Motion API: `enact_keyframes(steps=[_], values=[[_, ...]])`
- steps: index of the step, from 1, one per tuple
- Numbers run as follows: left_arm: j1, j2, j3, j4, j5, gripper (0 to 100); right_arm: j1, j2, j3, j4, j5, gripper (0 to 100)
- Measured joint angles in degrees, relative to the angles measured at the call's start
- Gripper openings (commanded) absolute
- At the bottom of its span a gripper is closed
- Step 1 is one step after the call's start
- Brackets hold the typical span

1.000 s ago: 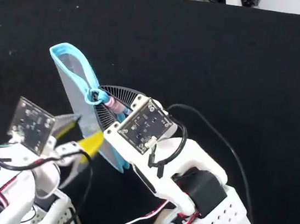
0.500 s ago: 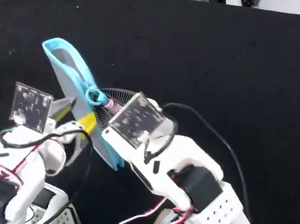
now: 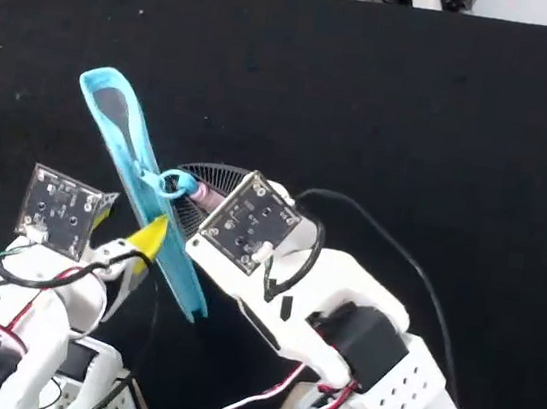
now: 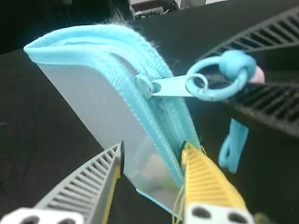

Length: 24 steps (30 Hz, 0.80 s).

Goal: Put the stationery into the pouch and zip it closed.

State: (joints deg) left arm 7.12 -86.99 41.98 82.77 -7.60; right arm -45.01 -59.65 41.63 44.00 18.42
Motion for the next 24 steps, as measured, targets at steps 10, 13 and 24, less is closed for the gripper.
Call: enact_keyframes(steps=[10, 13, 24], values=[[0.0, 0.0, -5.2, 8.7, -2.3, 21, -0.1, 0.0, 0.2, 0.0, 0.1, 1.1], [0.0, 0.0, -6.0, 9.1, -1.5, 20, -0.1, 0.0, 0.2, 0.0, 0.1, 1.1], [0.0, 0.0, -6.9, 9.8, 0.6, 20, -0.1, 0.0, 0.2, 0.0, 0.1, 1.1]])
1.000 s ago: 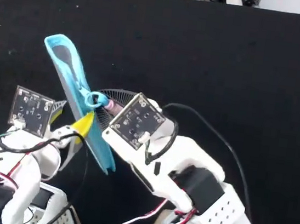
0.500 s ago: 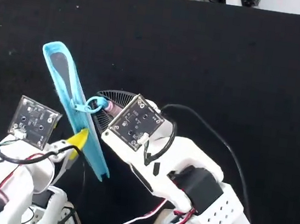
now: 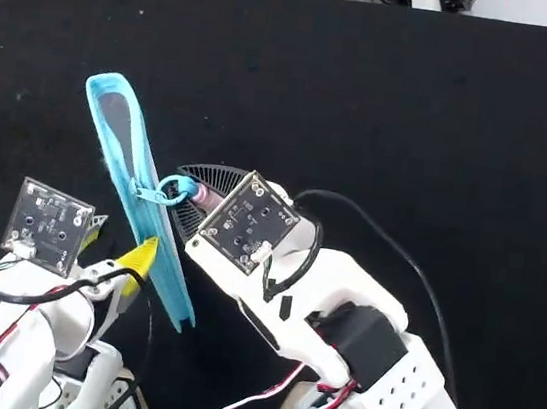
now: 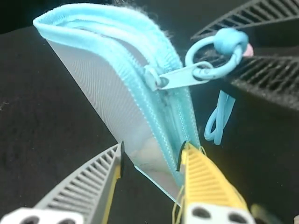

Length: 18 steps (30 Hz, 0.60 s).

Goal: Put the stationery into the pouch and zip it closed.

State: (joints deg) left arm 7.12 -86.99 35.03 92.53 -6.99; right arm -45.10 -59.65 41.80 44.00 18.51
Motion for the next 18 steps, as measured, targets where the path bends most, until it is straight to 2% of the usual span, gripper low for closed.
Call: enact_keyframes(steps=[4, 9, 13, 16, 18], values=[[0.0, 0.0, -0.4, 1.1, 0.0, 21, 0.0, 0.0, 0.0, -0.5, 0.0, 1.1], [-0.1, 0.0, -6.3, 7.2, 0.0, 21, 0.0, 0.0, 0.0, -0.9, 0.0, 1.1], [0.0, 0.0, -8.4, 7.6, 0.0, 21, 0.0, 0.0, 0.0, -0.9, 0.0, 1.1], [5.5, 0.0, -8.4, 7.4, 0.4, 21, 0.0, 0.0, 0.0, -0.9, 0.0, 1.1], [11.0, 0.0, -8.2, 6.2, 3.3, 21, 0.0, 0.0, 0.0, -0.9, 0.0, 1.1]])
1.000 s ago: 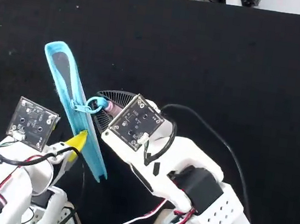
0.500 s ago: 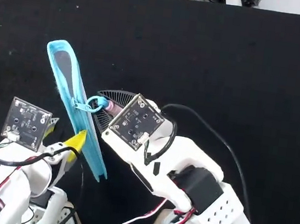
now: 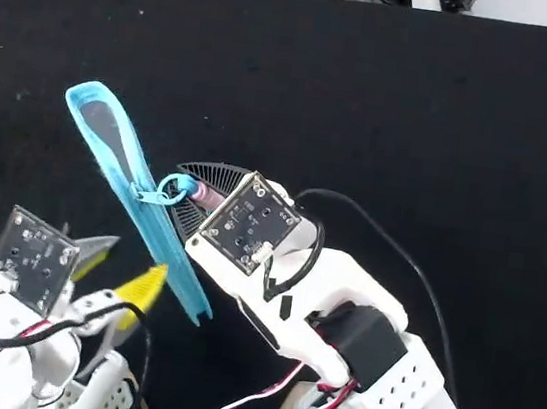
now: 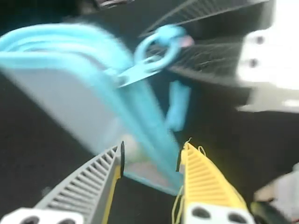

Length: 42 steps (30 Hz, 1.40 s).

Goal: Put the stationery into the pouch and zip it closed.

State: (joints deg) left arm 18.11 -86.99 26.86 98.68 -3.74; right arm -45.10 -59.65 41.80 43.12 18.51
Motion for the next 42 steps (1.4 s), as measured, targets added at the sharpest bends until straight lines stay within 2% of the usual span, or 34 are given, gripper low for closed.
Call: enact_keyframes(steps=[3, 6, 16, 34, 39, 42], values=[[5.5, 0.0, 2.7, -3.5, 4.4, 21, 0.0, 0.0, 0.0, 0.0, 0.0, 1.1], [5.4, 0.0, 8.0, -7.7, 5.1, 21, 0.0, 0.0, 0.0, 0.0, 0.0, 1.1], [-8.4, 0.1, 18.0, -17.6, 4.1, 21, 0.0, 0.0, 0.1, 0.0, -0.1, 1.1], [-9.6, 0.2, 18.5, -18.8, 4.2, 22, 0.0, 0.0, 0.1, 0.0, -0.1, 1.1], [-9.6, 0.2, 18.5, -19.3, 10.5, 23, 0.0, 0.0, 0.1, 0.0, -0.1, 1.1], [-9.6, 0.2, 18.4, -19.3, 11.0, 23, 0.0, 0.0, 0.1, 0.0, -0.1, 1.1]])
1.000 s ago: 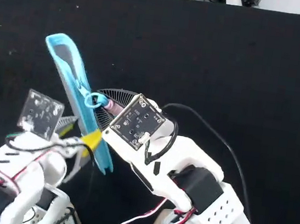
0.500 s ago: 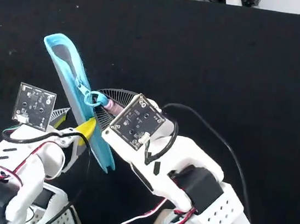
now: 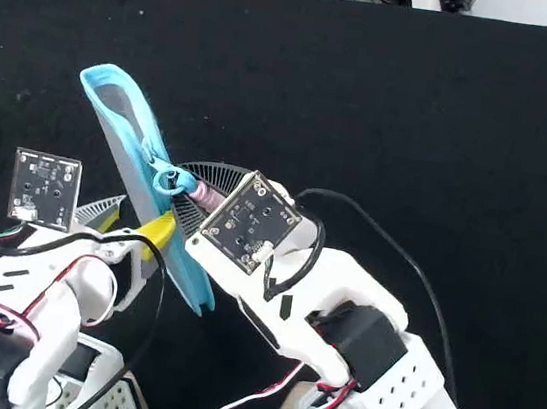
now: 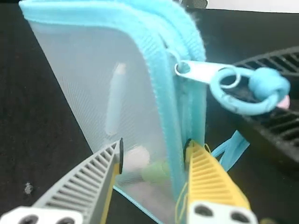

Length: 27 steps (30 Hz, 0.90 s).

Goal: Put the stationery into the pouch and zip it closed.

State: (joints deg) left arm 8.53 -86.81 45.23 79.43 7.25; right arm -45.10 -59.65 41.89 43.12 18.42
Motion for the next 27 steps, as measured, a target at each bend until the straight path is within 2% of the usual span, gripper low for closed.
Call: enact_keyframes(steps=[3, 8, 13, 21, 27], values=[[1.0, 0.0, -1.5, 0.5, 0.0, 23, 0.0, 0.0, 0.0, 0.0, 0.0, 1.1], [6.9, 0.0, -5.6, 2.8, 0.6, 23, 0.0, 0.0, 0.0, 0.0, 0.0, 1.1], [7.6, 0.0, -6.1, 2.9, 1.1, 23, 0.0, 0.0, 0.0, 0.0, 0.0, 1.1], [-2.0, 0.1, -1.7, 0.4, 1.1, 23, -5.7, 0.0, 0.0, 0.0, 0.1, 1.1], [-5.2, -0.1, -1.8, 1.3, 1.1, 23, -7.3, 0.0, 0.0, 0.0, 0.0, 1.1]])
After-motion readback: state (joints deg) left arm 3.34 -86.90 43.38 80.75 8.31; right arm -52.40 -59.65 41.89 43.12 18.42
